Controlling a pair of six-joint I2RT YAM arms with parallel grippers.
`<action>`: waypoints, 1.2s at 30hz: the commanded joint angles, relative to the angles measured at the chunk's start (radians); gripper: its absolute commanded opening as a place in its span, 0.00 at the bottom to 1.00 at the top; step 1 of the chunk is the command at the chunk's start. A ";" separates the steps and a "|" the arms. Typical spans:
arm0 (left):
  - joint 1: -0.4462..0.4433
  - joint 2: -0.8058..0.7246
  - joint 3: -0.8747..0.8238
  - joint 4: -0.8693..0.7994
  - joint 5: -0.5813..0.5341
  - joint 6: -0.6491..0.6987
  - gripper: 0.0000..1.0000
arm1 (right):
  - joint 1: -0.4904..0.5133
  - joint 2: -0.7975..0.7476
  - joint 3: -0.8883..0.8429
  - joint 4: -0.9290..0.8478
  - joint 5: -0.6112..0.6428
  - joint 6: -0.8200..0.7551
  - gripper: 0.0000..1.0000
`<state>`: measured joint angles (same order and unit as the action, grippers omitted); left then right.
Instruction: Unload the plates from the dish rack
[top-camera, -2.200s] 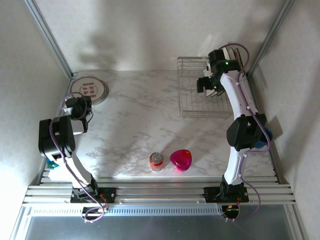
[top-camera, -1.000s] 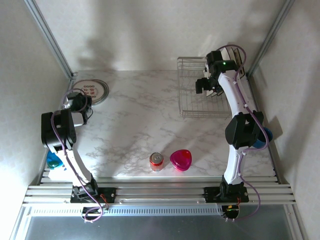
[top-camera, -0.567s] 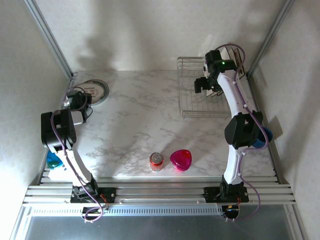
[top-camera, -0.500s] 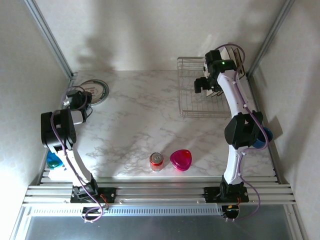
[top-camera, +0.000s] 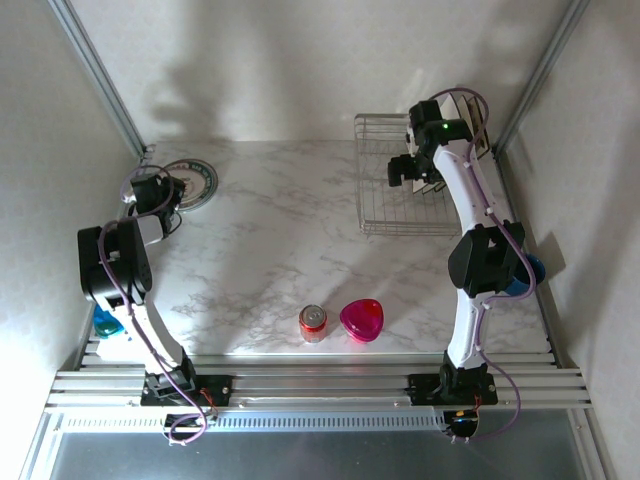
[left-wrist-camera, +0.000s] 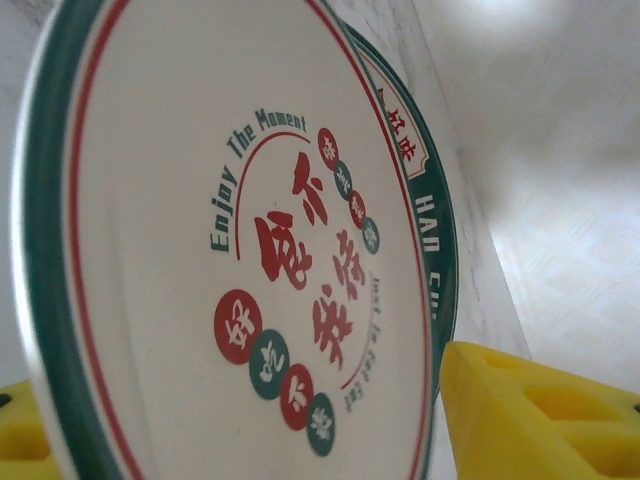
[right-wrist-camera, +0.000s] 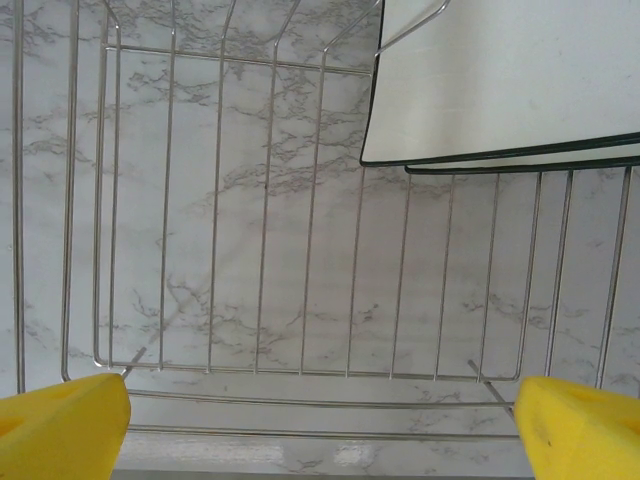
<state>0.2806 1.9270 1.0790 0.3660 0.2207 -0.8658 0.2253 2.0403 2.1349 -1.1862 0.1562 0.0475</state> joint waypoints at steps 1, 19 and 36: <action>-0.008 -0.051 0.027 -0.064 -0.035 0.076 0.67 | 0.008 0.011 0.028 -0.005 -0.007 -0.005 0.99; -0.028 -0.118 0.012 -0.215 -0.129 0.255 0.80 | 0.011 0.006 0.007 0.023 -0.026 -0.003 0.99; -0.044 -0.027 0.091 -0.250 -0.116 0.296 0.80 | 0.011 -0.002 -0.020 0.036 -0.026 -0.005 0.99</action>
<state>0.2474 1.8812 1.1194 0.1352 0.1188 -0.5999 0.2283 2.0403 2.1204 -1.1557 0.1345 0.0475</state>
